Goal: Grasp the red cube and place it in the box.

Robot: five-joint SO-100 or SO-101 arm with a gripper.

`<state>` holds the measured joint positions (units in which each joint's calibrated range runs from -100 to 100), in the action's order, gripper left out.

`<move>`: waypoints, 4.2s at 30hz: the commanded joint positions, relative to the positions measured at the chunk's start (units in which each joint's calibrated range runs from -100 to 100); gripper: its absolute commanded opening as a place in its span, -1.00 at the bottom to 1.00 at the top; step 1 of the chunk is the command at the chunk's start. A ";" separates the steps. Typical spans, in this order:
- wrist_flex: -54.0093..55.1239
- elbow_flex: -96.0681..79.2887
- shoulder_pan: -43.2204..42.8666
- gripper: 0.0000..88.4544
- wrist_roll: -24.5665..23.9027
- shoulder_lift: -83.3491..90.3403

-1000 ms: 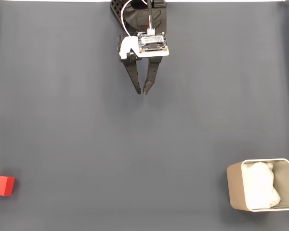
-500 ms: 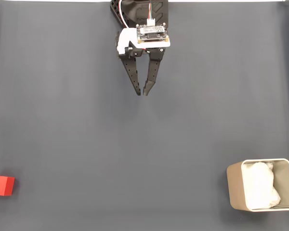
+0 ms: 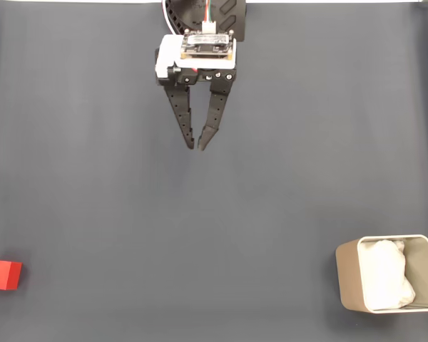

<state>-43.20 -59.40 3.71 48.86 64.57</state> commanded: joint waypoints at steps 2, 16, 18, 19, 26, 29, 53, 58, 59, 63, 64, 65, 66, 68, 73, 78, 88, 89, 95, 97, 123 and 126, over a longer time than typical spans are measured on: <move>-3.03 10.68 2.54 -1.00 -0.63 -4.95; -4.02 25.74 14.76 -1.00 -0.10 -20.11; -4.02 27.74 16.39 -1.00 -0.15 -22.54; -4.02 28.75 17.24 -1.00 -0.20 -23.84; -2.95 35.86 21.86 -1.00 -0.20 -33.63; -2.54 39.15 23.35 -1.00 -0.29 -38.22; -2.38 64.24 26.33 -0.88 -1.90 -69.07; -2.38 68.25 26.55 -0.83 -2.20 -74.79; -2.38 69.07 26.55 -0.81 -2.39 -75.83; -2.38 72.91 26.97 -0.76 -2.64 -80.17; -2.38 74.09 27.11 -0.74 -2.78 -81.38; -2.38 75.46 27.19 -0.73 -2.88 -82.51; -2.38 76.74 27.33 -0.72 -2.98 -83.63; -2.38 79.39 27.61 -0.70 -3.03 -85.80; -2.38 84.49 28.39 -0.68 -3.17 -90.13; -1.88 88.42 28.89 -0.67 -3.42 -93.60; -1.39 95.44 30.38 -0.43 -4.88 -99.58; -1.39 95.90 30.52 -0.39 -4.98 -99.92; -1.06 96.99 31.02 -0.24 -5.52 -102.26; -1.06 97.18 31.09 -0.21 -5.37 -102.96; 13.03 99.46 31.31 -0.06 -2.25 -111.62; 14.35 99.55 31.38 -0.06 -1.95 -112.31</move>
<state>-30.55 36.98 34.42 46.28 -48.85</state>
